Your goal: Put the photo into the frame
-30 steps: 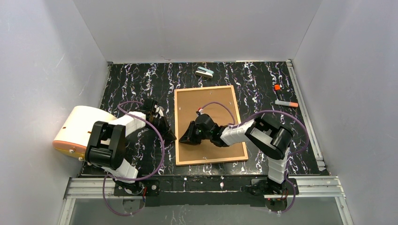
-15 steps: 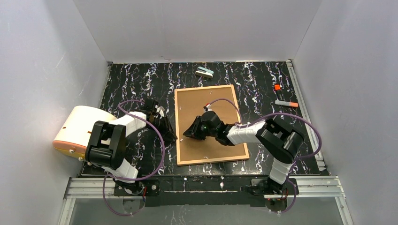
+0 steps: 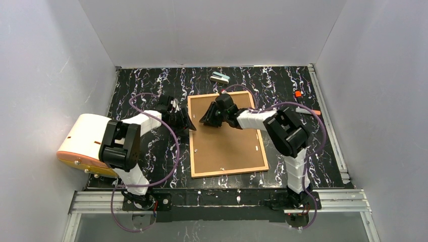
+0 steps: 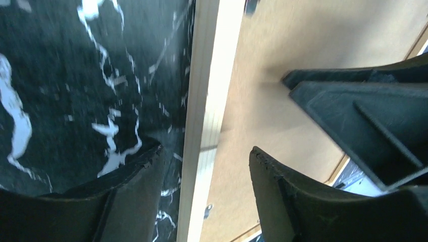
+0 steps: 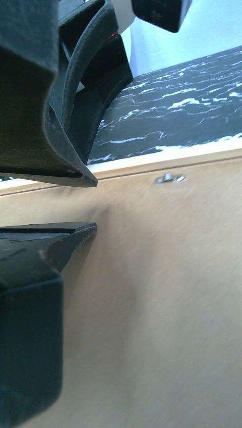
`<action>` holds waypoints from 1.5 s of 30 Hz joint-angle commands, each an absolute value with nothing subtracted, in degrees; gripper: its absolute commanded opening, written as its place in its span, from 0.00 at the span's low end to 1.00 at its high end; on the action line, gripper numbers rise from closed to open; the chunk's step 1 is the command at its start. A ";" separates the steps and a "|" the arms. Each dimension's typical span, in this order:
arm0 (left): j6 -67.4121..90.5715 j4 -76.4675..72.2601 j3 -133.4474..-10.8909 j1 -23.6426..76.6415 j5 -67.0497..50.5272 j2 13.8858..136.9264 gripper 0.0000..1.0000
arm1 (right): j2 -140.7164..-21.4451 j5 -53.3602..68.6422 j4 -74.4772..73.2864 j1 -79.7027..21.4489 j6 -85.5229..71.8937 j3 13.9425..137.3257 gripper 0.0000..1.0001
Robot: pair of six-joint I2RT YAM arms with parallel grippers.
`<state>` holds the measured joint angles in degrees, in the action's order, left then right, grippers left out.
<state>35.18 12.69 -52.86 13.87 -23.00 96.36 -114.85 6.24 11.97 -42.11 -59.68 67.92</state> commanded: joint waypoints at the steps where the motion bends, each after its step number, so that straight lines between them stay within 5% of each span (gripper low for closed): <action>1: 34.14 13.26 -57.93 12.91 -16.93 101.24 0.55 | -120.38 11.38 8.89 -42.28 -53.78 77.76 0.40; 6: 34.99 12.75 -60.09 12.76 -15.02 105.04 0.26 | -126.77 15.36 9.54 -41.05 -54.94 86.19 0.36; 13: 33.76 14.06 -63.38 12.60 -16.12 108.91 0.06 | -131.15 11.45 4.39 -40.14 -55.53 92.28 0.33; 45: 30.42 12.61 -62.19 12.39 -23.31 111.00 0.05 | -136.87 21.38 16.18 -39.11 -63.63 91.68 0.29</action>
<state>32.05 13.06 -63.79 11.94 -25.17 107.42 -133.97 21.69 10.50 -38.13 -60.88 92.09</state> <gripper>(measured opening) 0.196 0.292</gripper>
